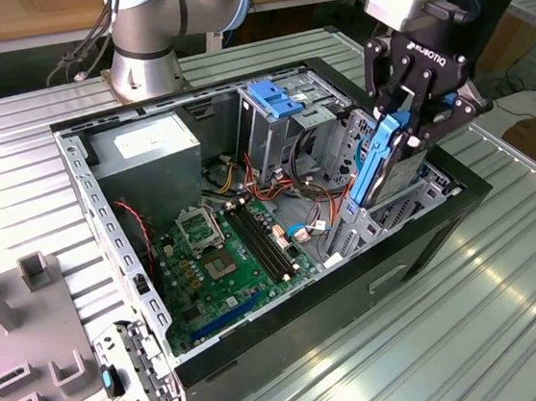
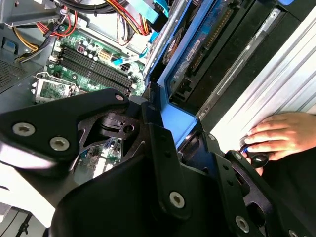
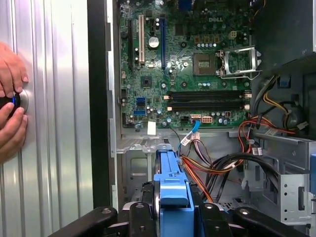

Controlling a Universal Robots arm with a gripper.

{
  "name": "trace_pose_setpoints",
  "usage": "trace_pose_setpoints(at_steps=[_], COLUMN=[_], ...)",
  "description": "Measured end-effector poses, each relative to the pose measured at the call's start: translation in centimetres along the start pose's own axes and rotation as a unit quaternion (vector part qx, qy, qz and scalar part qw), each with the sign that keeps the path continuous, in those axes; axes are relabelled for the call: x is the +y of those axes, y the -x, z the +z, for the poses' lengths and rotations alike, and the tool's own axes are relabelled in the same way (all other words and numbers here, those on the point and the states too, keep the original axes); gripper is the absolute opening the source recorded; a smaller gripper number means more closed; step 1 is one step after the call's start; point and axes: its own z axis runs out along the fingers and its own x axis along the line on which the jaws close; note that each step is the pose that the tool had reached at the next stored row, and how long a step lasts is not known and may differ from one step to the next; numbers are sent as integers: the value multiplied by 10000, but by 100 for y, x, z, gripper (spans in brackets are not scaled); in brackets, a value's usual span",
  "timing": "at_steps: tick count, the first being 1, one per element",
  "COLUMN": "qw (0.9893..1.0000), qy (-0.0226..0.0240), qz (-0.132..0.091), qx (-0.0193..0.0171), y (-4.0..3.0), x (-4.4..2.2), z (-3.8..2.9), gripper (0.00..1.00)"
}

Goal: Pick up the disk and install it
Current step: 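Insert the disk into the insertion slot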

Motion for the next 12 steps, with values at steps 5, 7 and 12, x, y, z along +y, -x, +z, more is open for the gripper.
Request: trace_pose_setpoints(at_steps=[5,7,12], qw=[10000,10000,10000], qy=[0,0,0], qz=[0,0,0], qx=[1,1,2], y=[2,1,1], x=[-1,-1,-2], z=[92,93,93], gripper=[37,37,44])
